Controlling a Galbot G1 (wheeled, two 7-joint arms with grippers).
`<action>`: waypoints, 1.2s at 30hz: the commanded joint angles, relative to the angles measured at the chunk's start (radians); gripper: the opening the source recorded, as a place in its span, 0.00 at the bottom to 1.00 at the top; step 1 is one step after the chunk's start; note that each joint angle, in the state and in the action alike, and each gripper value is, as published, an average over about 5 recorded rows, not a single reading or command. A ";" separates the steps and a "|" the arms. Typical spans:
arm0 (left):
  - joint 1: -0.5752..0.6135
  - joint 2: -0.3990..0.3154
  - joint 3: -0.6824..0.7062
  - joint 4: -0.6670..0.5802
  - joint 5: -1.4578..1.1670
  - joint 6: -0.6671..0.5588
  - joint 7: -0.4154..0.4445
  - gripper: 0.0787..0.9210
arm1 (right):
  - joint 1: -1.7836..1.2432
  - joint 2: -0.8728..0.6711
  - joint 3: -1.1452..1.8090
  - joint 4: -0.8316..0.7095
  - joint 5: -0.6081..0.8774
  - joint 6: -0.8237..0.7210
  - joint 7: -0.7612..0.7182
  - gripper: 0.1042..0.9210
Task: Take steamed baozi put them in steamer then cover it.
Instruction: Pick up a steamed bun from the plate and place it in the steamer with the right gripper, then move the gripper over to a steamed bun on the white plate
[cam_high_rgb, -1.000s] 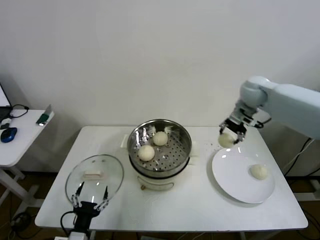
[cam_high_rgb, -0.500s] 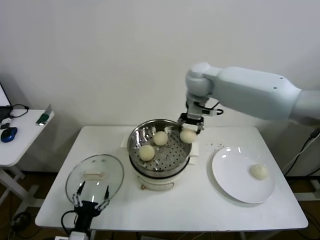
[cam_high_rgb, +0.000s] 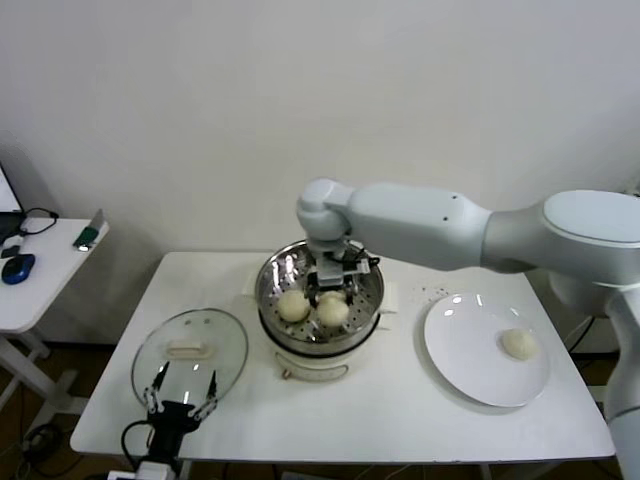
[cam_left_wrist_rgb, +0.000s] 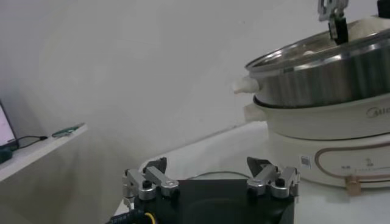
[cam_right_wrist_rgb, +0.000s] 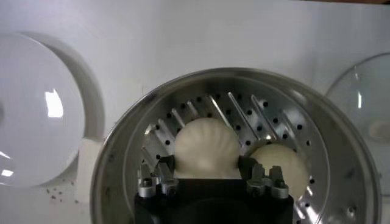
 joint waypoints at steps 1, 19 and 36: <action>0.001 0.001 -0.001 0.001 -0.002 -0.002 0.000 0.88 | -0.052 0.059 0.000 -0.007 -0.025 0.017 -0.004 0.70; 0.005 0.001 -0.002 0.006 -0.003 -0.004 0.000 0.88 | -0.012 0.002 0.034 0.027 -0.036 -0.006 -0.036 0.88; -0.002 0.014 0.003 -0.011 -0.027 -0.016 0.000 0.88 | 0.347 -0.382 -0.241 -0.071 0.454 -0.583 0.286 0.88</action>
